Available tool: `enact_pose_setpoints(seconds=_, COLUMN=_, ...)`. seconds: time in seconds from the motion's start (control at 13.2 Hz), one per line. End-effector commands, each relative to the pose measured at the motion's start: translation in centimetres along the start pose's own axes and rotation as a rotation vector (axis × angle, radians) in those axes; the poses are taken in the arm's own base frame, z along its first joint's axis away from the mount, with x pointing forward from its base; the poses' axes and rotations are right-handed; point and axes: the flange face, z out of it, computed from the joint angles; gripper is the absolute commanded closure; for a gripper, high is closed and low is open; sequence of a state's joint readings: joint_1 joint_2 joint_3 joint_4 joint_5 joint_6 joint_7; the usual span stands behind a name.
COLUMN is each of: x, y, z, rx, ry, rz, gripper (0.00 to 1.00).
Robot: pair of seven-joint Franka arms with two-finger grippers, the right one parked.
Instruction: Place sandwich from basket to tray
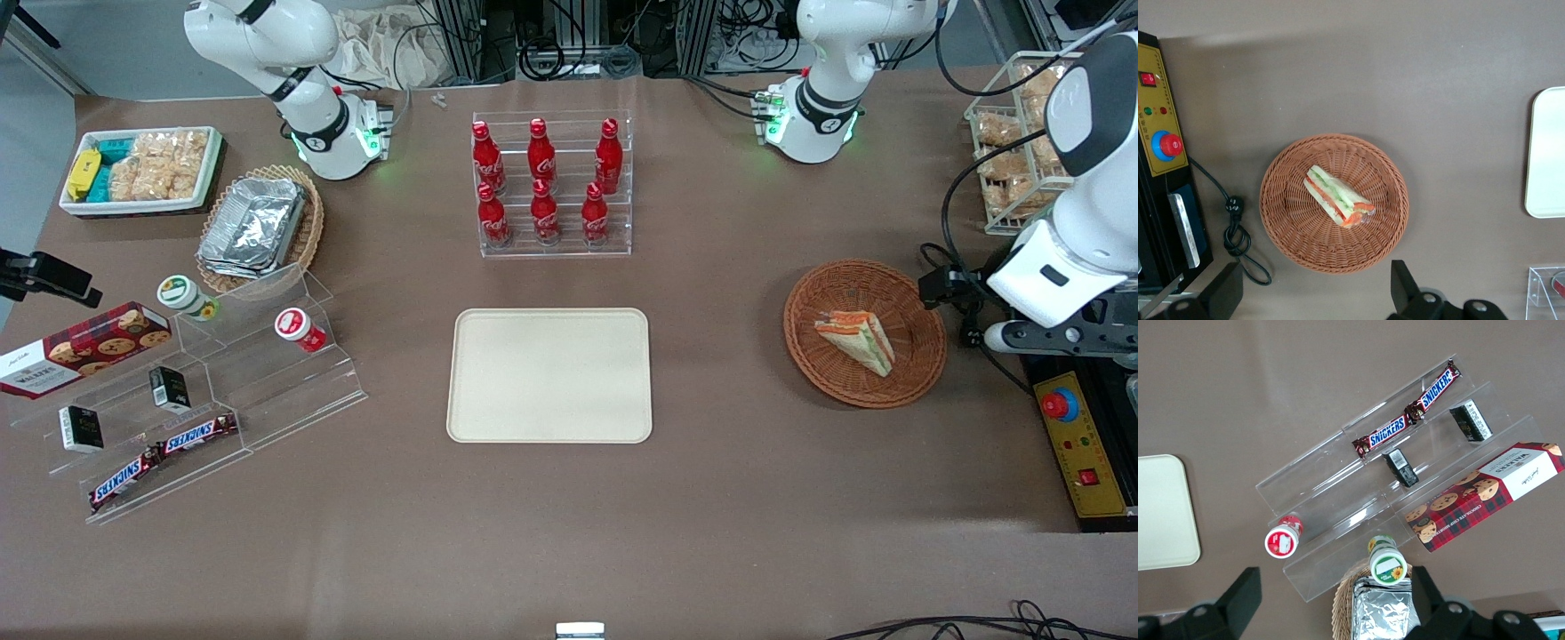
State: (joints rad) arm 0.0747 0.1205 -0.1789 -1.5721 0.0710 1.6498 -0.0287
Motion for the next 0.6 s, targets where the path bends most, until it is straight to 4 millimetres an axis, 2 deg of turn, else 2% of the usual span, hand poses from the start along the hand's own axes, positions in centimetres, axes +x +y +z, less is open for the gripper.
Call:
enact_pose_setpoints(seconds=0.0, x=-0.2, y=0.1, z=-0.6, rx=0.013, ry=-0.013, rz=-0.015, gripper=0.00)
enact_pose_setpoints(seconds=0.23, x=0.0, y=0.1, z=-0.3, rx=0.011, ry=-0.019, rz=-0.054, gripper=0.00)
enact_pose_setpoints(seconds=0.38, x=0.4, y=-0.1, z=1.7, rx=0.004, ry=-0.041, rz=-0.226, gripper=0.00)
enact_pose_setpoints(seconds=0.53, x=0.7, y=0.1, z=5.0, rx=0.011, ry=-0.019, rz=-0.484, gripper=0.00)
